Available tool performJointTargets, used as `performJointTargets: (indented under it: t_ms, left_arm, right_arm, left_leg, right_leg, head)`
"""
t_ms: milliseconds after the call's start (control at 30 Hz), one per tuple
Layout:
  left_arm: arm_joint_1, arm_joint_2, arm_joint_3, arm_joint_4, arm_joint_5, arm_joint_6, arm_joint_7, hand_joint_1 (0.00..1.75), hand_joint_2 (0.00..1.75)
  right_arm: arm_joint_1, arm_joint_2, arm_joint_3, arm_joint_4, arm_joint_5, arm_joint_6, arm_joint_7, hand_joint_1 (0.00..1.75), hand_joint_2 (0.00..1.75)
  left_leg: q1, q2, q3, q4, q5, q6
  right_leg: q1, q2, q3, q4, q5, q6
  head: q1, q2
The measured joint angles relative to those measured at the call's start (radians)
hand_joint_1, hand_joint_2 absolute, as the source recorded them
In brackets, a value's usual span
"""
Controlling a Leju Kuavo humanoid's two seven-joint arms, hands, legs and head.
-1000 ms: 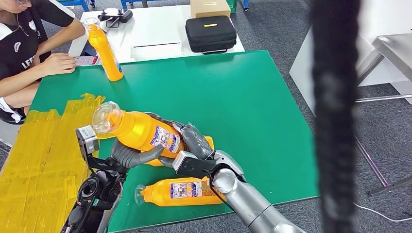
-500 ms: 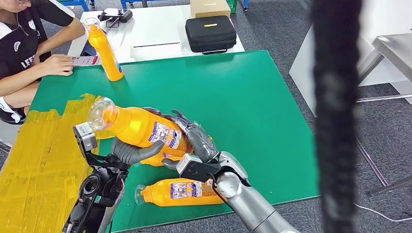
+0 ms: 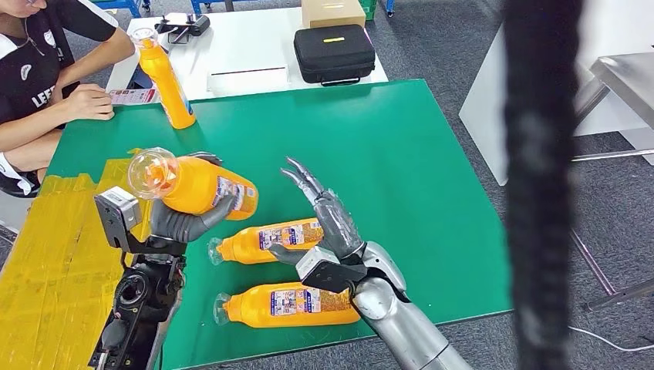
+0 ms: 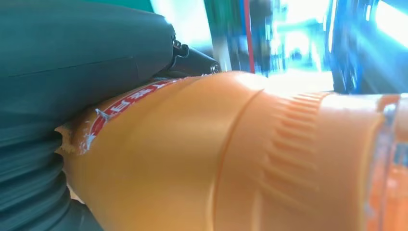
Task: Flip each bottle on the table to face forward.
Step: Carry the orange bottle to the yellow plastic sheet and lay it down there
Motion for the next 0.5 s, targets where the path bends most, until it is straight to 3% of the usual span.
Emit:
performJointTargets:
  t_ms: [167, 300, 400, 500]
  left_arm:
    - [-0.006, 0.015, 0.039, -0.005, -0.433, 0.305, 0.056, 1.75, 1.75]
    - [-0.029, 0.045, 0.042, 0.016, -0.9, 0.446, 0.219, 1.75, 1.75]
    - [-0.046, 0.067, 0.033, 0.044, -1.258, 0.473, 0.383, 1.75, 1.75]
    - [-0.072, 0.104, -0.007, 0.086, -1.489, 0.395, 0.561, 1.75, 1.75]
  right_arm:
    - [0.006, -0.009, -0.027, -0.055, 0.021, -0.047, 0.008, 0.0, 1.75]
    - [0.006, -0.013, -0.035, -0.08, 0.044, -0.069, 0.019, 0.0, 1.75]
    - [0.005, -0.013, -0.035, -0.089, 0.056, -0.074, 0.025, 0.0, 1.75]
    - [0.001, -0.012, -0.034, -0.089, 0.063, -0.074, 0.033, 0.0, 1.75]
  left_leg:
    - [0.0, 0.0, 0.0, 0.0, 0.0, 0.0]
    - [0.0, 0.0, 0.0, 0.0, 0.0, 0.0]
    - [0.0, 0.0, 0.0, 0.0, 0.0, 0.0]
    - [0.0, 0.0, 0.0, 0.0, 0.001, 0.0]
  right_leg:
    - [0.0, 0.0, 0.0, 0.0, 0.0, 0.0]
    - [0.0, 0.0, 0.0, 0.0, 0.0, 0.0]
    - [0.0, 0.0, 0.0, 0.0, 0.0, 0.0]
    - [0.0, 0.0, 0.0, 0.0, 0.0, 0.0]
  head:
    - [0.0, 0.0]
    - [0.0, 0.0]
    - [0.0, 0.0]
    - [0.0, 0.0]
